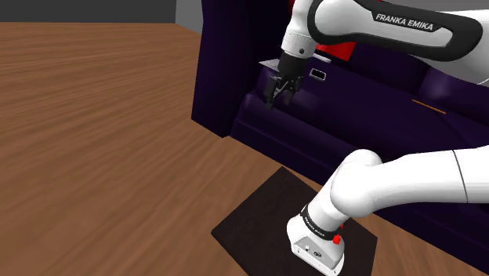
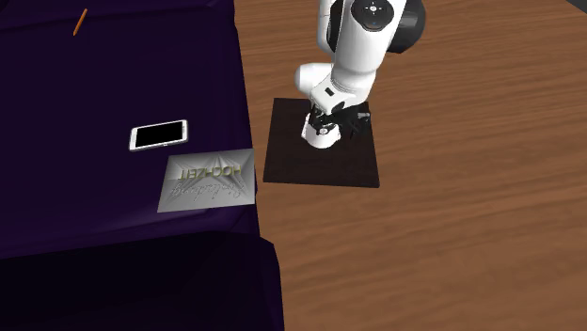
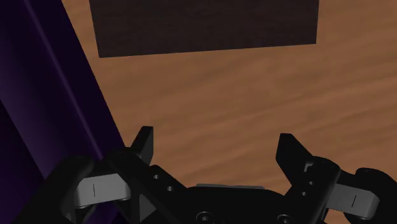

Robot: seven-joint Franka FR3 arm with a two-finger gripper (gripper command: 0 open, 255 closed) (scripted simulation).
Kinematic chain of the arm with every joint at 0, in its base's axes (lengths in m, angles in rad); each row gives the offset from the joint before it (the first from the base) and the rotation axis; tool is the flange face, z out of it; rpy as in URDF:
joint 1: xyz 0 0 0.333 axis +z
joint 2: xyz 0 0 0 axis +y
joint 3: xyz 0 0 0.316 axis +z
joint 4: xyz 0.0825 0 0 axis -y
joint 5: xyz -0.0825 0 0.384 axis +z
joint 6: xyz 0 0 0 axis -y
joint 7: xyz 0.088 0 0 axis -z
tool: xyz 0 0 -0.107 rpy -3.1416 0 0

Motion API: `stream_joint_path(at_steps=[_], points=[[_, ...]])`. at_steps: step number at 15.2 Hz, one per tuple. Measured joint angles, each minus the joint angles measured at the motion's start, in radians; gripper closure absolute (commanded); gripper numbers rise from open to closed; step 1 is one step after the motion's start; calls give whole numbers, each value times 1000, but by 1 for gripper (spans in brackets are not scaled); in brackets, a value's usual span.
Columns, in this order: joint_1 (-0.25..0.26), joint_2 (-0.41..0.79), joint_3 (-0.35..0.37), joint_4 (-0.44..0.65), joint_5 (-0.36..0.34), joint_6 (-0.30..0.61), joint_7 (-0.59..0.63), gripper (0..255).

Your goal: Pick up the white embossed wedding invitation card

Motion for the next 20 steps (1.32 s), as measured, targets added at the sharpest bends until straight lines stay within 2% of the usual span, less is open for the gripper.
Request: stream_joint_path(at_steps=[2,6,12,15,20], points=[[-5,1,11,-6,-27,9,-1,0],[-46,11,102,-62,-241,85,15,0],[-153,37,235,-156,-649,219,83,0],[-227,54,293,-203,-882,282,152,0],[-359,85,391,-245,-1292,312,301,0]])
